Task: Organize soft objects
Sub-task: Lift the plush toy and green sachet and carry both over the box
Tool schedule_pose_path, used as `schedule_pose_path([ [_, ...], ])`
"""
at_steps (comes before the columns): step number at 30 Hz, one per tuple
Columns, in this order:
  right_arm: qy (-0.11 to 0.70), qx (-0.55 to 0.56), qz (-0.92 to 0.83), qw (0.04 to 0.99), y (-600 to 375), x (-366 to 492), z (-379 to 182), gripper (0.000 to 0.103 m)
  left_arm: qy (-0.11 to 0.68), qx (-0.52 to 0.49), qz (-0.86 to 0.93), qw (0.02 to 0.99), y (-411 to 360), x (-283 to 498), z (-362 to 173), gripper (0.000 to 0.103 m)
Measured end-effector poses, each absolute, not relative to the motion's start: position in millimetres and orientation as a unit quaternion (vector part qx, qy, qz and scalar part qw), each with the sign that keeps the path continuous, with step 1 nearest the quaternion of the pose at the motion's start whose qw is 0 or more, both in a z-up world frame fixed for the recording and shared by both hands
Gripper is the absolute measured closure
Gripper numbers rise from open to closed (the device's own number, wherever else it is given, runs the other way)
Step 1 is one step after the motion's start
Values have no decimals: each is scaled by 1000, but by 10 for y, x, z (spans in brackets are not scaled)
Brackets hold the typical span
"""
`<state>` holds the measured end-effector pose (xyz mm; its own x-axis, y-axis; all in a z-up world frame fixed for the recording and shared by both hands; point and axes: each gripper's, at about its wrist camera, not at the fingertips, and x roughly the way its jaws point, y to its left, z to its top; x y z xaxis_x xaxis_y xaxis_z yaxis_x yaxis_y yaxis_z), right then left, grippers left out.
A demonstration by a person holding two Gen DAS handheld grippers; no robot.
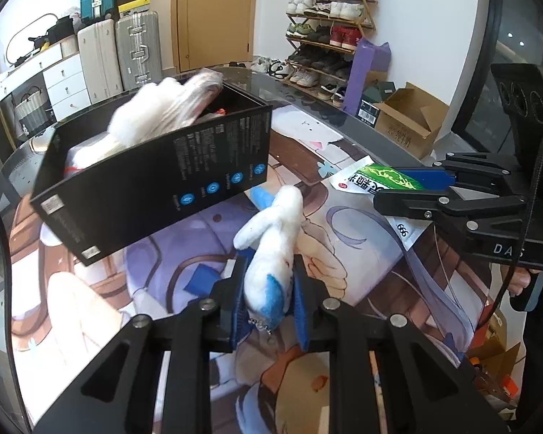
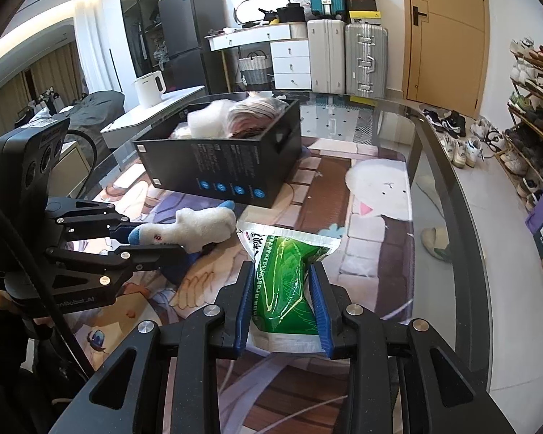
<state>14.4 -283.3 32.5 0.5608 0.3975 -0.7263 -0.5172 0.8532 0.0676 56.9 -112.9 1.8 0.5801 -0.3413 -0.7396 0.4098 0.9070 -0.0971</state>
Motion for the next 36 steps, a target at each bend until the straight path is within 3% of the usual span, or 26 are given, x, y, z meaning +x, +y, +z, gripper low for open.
schedule_pose_path([
  [20, 369, -92, 291, 878, -2558, 64, 397, 73, 375, -18, -215, 902, -679, 286, 161, 83],
  [36, 335, -86, 294, 891, -2400, 40, 674, 73, 323, -58, -207, 922, -283, 257, 586, 83],
])
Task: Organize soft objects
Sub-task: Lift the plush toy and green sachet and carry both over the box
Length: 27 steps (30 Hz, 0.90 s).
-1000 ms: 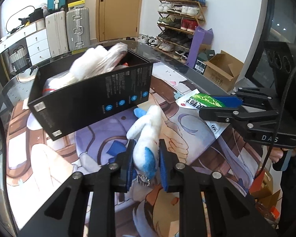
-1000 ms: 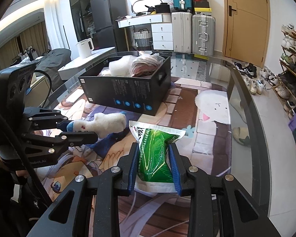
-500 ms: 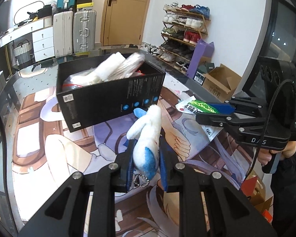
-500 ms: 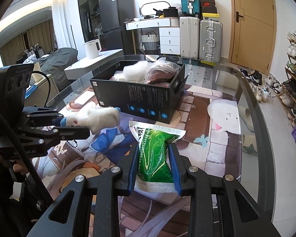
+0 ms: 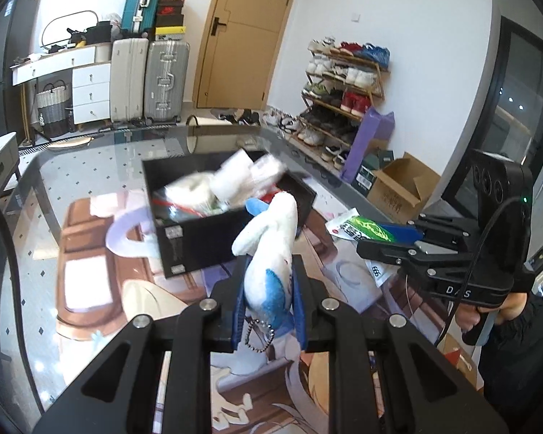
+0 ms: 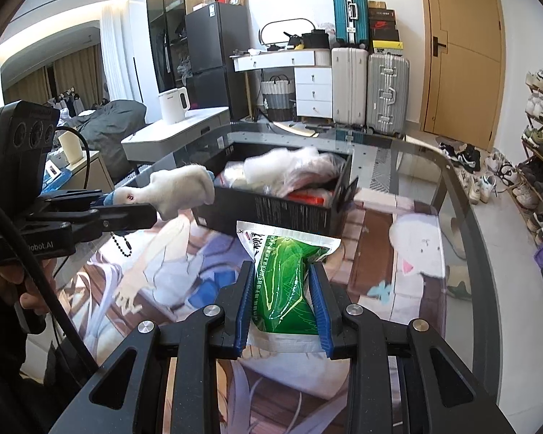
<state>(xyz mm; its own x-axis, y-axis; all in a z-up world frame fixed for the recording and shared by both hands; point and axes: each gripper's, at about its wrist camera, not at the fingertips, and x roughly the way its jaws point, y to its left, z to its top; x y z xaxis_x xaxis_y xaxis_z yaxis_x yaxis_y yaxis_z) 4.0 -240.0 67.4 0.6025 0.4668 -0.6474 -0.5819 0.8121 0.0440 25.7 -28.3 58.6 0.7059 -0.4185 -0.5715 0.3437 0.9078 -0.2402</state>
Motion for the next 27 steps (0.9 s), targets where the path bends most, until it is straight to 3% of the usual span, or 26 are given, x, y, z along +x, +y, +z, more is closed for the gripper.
schedule_pose_path([
  [13, 328, -110, 294, 891, -2135, 271, 904, 73, 299, -60, -181, 935, -71, 605, 806, 83],
  [27, 329, -97, 279, 897, -1977, 597, 976, 73, 306, -43, -159, 937, -81, 1058, 683, 83],
])
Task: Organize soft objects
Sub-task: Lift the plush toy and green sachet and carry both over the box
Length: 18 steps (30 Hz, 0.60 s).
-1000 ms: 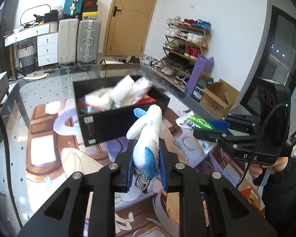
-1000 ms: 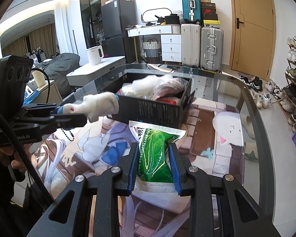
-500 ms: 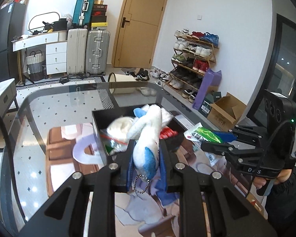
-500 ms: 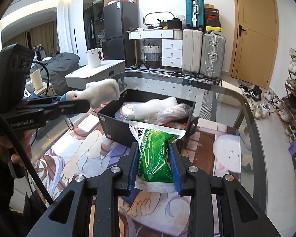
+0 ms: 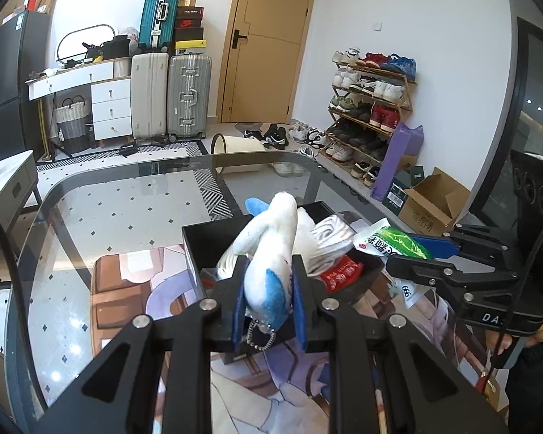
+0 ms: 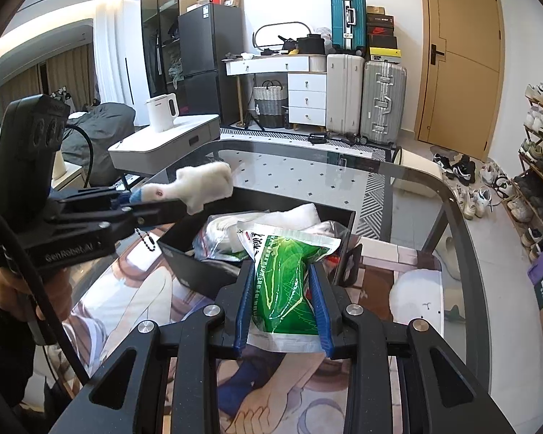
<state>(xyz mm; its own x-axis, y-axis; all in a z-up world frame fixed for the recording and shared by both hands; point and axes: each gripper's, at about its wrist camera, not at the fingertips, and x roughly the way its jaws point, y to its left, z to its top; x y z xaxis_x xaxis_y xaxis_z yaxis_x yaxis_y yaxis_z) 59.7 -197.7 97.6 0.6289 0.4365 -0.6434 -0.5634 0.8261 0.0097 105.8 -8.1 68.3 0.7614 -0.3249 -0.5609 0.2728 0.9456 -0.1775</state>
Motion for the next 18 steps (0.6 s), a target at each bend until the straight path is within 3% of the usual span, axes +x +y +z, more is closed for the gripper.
schedule_pose_path([
  [18, 340, -81, 263, 899, -1802, 1057, 868, 73, 335, -15, -149, 930, -208, 1435, 428, 83],
])
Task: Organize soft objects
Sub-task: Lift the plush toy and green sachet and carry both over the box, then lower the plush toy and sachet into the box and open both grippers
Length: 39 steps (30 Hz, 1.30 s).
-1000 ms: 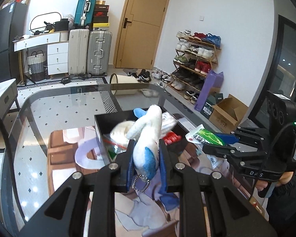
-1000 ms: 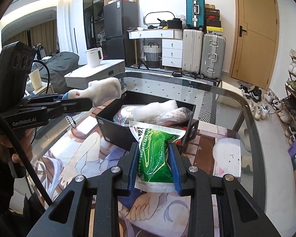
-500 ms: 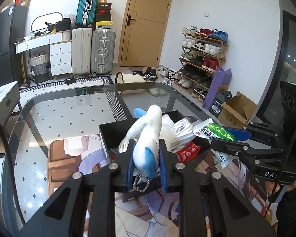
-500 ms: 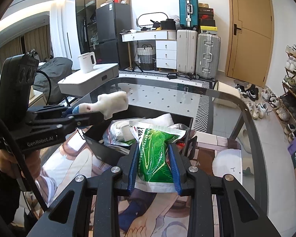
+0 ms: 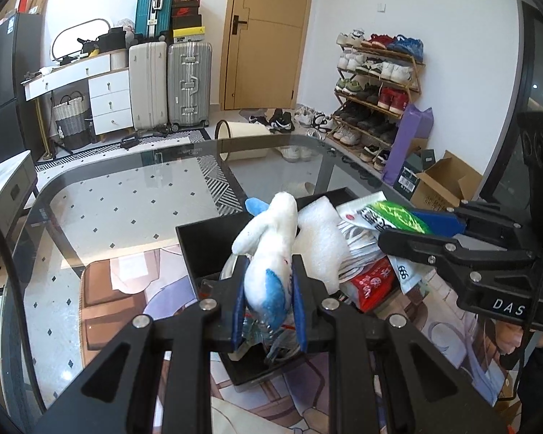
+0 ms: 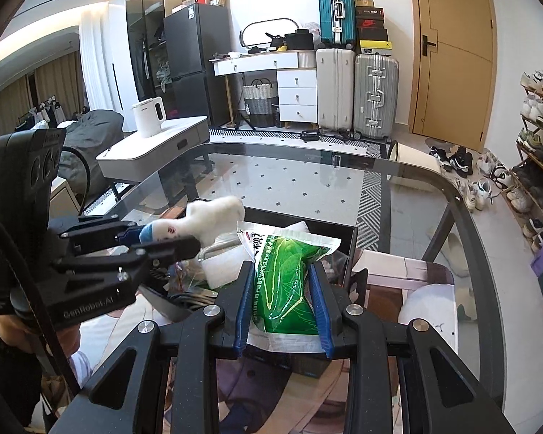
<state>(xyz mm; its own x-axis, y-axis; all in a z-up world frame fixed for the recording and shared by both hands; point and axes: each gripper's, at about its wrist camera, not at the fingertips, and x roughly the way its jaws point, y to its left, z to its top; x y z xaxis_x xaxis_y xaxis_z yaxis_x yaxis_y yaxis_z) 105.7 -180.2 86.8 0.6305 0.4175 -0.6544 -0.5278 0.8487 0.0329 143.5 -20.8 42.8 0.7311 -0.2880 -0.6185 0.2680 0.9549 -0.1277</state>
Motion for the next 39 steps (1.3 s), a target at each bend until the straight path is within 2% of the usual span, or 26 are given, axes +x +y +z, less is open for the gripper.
schedule_pose_path([
  [24, 364, -106, 258, 889, -1629, 1327, 668, 73, 353, 7, -143, 925, -333, 1560, 314, 83],
  [26, 354, -111, 255, 893, -1614, 1303, 662, 69, 354, 8, -142, 924, -346, 1564, 313, 81],
  [28, 346, -110, 255, 896, -1626, 1281, 670, 58, 353, 4, -146, 924, -351, 1565, 314, 77],
  [31, 325, -110, 257, 903, -1671, 1206, 714, 47, 349, 0, -148, 926, -338, 1524, 329, 63],
  [32, 320, -110, 257, 905, -1687, 1181, 735, 46, 346, -5, -149, 926, -324, 1495, 340, 55],
  [37, 300, -101, 262, 912, -1793, 1073, 803, 27, 339, -16, -142, 930, -275, 1386, 409, 48],
  [38, 295, -97, 264, 913, -1813, 1043, 814, 23, 339, -18, -142, 930, -258, 1368, 418, 44],
  [39, 292, -94, 266, 914, -1816, 1020, 827, 15, 337, -21, -141, 931, -240, 1329, 426, 39],
])
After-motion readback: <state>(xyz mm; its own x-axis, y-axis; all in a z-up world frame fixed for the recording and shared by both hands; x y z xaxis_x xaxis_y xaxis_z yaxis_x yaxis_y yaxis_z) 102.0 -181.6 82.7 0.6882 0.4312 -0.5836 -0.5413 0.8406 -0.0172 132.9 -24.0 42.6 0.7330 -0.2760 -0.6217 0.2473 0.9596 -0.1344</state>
